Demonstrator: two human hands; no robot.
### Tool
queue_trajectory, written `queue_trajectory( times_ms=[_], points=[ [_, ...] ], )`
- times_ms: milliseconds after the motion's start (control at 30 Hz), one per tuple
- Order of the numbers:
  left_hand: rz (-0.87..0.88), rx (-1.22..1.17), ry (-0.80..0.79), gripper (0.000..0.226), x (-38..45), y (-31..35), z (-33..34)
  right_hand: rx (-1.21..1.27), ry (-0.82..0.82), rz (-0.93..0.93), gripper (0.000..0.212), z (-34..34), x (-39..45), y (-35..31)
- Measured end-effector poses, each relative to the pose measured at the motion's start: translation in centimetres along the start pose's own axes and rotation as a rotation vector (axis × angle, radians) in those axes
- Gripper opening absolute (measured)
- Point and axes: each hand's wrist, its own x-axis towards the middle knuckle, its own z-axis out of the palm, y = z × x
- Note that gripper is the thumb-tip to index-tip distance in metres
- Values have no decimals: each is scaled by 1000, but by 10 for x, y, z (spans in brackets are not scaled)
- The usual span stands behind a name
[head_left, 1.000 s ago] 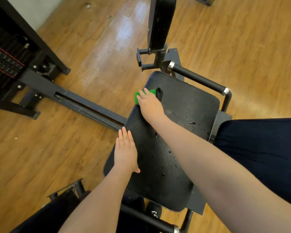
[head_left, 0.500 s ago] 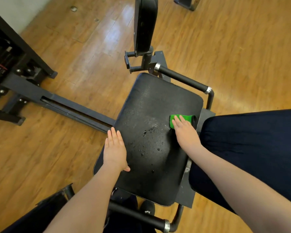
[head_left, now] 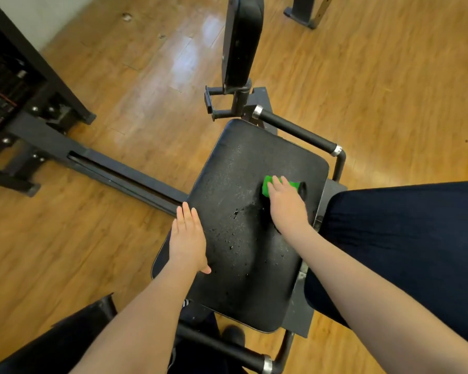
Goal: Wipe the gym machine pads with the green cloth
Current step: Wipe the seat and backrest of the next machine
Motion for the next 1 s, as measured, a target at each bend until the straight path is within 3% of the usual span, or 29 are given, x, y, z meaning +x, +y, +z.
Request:
queue_trajectory(
  times_ms=[167,300,667,833,1000],
  points=[
    [0,-22,10,144,1,-4,1,-45,69,-303,50,-3,56,-90],
    [-9,-24,-1,144,1,-3,2,-113,-26,-329,50,20,59,-116],
    [13,-14,3,144,0,-8,4,-158,-133,-212,52,39,-4,-20],
    [26,-6,7,142,-1,-8,3,-183,-233,-77,55,41,-44,34],
    [39,-19,15,143,-1,-8,4,-235,-305,21,51,36,-55,43]
  ],
)
